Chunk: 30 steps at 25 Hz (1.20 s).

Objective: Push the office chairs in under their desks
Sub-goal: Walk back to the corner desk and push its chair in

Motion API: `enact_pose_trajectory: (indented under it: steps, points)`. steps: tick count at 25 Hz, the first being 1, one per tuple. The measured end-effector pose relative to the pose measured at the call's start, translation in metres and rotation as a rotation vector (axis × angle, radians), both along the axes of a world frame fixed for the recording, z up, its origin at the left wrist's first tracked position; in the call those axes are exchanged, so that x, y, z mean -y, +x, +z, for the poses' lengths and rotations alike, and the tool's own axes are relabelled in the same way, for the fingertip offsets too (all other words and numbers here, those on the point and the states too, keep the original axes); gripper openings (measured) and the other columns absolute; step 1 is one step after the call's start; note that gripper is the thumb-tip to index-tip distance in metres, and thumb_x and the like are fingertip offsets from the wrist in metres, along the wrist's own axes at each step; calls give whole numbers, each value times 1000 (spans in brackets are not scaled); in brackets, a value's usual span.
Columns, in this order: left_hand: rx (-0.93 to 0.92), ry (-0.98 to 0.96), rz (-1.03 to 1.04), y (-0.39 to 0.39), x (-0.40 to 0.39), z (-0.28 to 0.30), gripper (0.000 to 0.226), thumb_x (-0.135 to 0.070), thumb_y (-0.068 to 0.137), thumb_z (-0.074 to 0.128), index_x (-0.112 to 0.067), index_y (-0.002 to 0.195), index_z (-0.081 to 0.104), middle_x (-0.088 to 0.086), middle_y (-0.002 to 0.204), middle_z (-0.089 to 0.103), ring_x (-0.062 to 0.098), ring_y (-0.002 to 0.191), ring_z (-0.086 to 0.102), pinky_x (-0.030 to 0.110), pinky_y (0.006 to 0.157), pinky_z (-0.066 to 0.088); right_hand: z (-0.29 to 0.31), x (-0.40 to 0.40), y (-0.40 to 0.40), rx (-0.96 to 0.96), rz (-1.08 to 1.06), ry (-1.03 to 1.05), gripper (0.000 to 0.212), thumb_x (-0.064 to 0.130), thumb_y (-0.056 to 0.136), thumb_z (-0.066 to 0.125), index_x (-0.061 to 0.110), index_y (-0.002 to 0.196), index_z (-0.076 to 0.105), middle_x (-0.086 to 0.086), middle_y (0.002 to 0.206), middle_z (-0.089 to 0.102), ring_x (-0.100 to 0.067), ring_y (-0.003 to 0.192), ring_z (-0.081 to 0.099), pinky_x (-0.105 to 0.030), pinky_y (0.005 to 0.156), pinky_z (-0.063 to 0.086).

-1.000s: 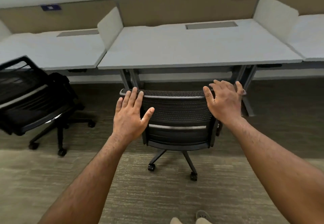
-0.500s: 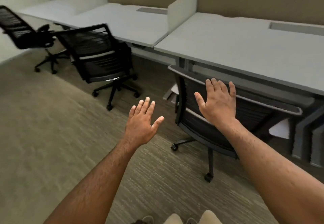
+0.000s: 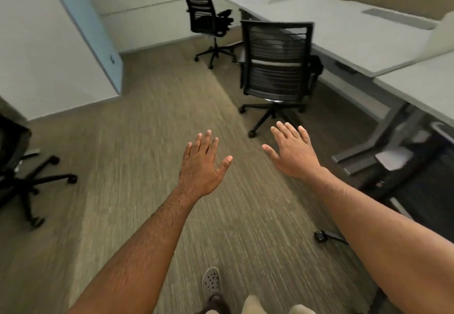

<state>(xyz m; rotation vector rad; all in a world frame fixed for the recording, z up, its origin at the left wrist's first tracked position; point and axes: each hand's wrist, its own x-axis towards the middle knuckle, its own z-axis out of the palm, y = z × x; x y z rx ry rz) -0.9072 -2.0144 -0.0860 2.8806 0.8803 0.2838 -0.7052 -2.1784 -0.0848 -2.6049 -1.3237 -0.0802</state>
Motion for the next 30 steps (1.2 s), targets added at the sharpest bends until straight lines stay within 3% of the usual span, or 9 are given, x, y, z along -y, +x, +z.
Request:
enact_pose_trajectory:
  steps: [10,16,30]
  points:
    - [28,31,123,-40,-231,7,91,-73,88,2,-15,157,16,2,166,-3,18,152,-9,42,122,-7,-5,-262,-21,-27,165,32,75,63,99,23,16,157,22,-4,166,16,-19,153,5,-41,122,-4]
    - [34,32,164,-36,-320,10,89,-71,90,6,-14,157,15,3,166,-2,18,152,-9,39,121,-10,-7,-362,-28,-28,210,16,74,62,100,24,15,157,21,-4,166,17,-19,153,5,-41,123,-5]
    - [8,-32,306,43,-583,-7,90,-73,89,4,-15,157,14,2,166,-4,17,151,-10,36,118,-16,-20,-667,72,-115,343,7,73,61,100,23,15,156,23,-6,165,18,-21,153,7,-41,123,-2]
